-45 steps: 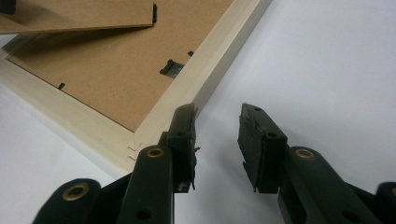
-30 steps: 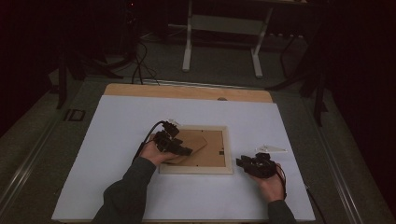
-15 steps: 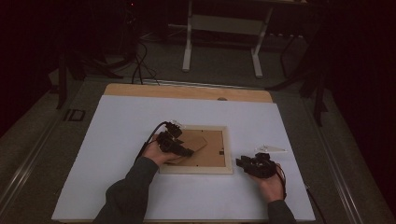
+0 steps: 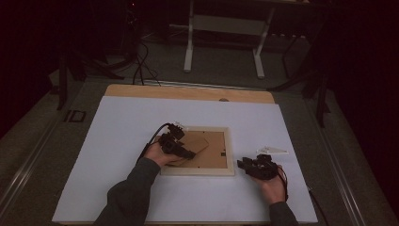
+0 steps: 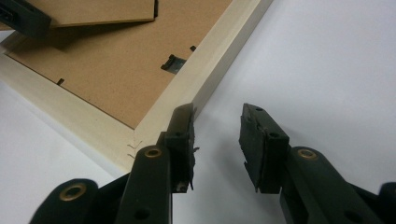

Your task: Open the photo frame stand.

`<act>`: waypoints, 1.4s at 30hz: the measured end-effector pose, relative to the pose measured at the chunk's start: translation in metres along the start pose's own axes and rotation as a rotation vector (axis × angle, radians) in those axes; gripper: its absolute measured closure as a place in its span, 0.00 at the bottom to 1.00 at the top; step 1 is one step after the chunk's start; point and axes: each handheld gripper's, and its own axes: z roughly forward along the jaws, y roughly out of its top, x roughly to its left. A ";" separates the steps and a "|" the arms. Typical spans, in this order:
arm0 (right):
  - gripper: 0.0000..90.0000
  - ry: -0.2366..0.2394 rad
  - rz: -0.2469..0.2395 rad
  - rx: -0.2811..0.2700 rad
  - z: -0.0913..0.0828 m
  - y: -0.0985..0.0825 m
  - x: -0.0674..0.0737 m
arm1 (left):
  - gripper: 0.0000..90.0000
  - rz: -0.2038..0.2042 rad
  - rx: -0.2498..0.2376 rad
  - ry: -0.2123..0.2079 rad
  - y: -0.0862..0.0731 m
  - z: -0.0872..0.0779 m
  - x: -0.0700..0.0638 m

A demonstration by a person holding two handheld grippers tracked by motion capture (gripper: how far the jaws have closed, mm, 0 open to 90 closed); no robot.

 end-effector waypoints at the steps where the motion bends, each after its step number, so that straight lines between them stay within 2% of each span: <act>1: 0.72 0.000 0.000 0.000 0.000 0.000 0.000 | 0.43 0.001 0.005 -0.001 0.000 0.001 0.000; 27: 0.72 0.000 0.003 0.008 0.002 -0.001 0.000 | 0.44 0.023 0.012 0.021 0.000 0.001 -0.003; 36: 0.72 -0.002 0.004 0.008 0.002 -0.001 -0.001 | 0.44 0.017 0.017 0.021 0.000 0.001 -0.003; 42: 0.72 -0.001 0.005 0.006 0.002 -0.001 -0.002 | 0.45 0.011 0.035 0.041 0.000 0.003 -0.005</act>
